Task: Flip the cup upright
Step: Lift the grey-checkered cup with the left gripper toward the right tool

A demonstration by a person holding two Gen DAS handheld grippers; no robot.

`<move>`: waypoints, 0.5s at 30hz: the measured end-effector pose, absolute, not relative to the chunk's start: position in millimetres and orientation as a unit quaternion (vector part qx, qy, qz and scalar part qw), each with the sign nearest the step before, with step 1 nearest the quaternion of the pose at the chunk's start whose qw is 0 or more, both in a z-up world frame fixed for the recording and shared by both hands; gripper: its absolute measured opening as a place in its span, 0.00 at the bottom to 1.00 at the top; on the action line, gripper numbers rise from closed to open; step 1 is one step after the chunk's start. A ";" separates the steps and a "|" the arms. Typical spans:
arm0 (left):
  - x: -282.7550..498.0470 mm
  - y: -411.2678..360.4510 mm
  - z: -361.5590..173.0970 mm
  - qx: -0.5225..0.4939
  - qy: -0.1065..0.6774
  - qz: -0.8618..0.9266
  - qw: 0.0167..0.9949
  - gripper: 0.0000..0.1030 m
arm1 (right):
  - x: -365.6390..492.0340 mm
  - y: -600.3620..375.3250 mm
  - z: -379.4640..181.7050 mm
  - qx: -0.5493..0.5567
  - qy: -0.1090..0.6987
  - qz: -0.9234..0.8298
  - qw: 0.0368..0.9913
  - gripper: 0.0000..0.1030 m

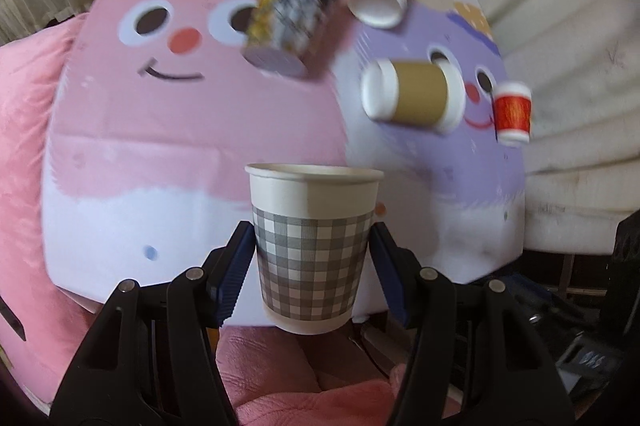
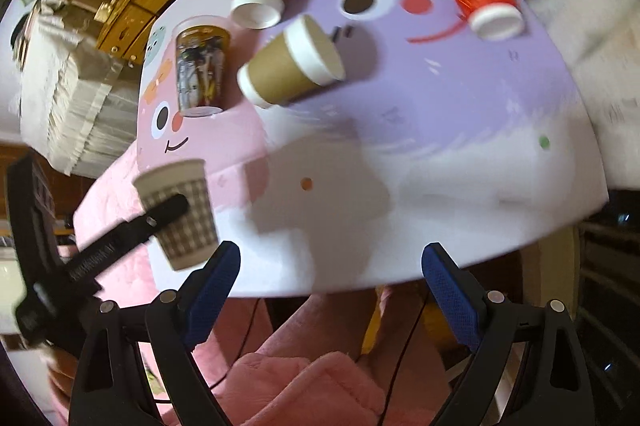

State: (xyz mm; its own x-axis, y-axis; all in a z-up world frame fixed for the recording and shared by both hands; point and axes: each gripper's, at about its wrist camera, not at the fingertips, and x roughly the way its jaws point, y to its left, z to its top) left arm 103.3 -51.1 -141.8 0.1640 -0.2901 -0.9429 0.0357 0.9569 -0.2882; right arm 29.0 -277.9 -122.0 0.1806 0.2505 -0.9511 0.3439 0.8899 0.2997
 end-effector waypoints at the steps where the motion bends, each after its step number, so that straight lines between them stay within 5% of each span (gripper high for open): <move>1: 98.8 -56.2 -146.3 -0.101 0.639 -0.111 0.755 0.55 | 21.2 -285.5 -122.3 0.243 0.639 -0.033 0.729 0.91; 15: 93.5 -94.8 -187.3 -0.096 0.642 -0.128 0.750 0.57 | -23.1 -341.6 -124.4 0.274 0.639 -0.070 0.715 0.91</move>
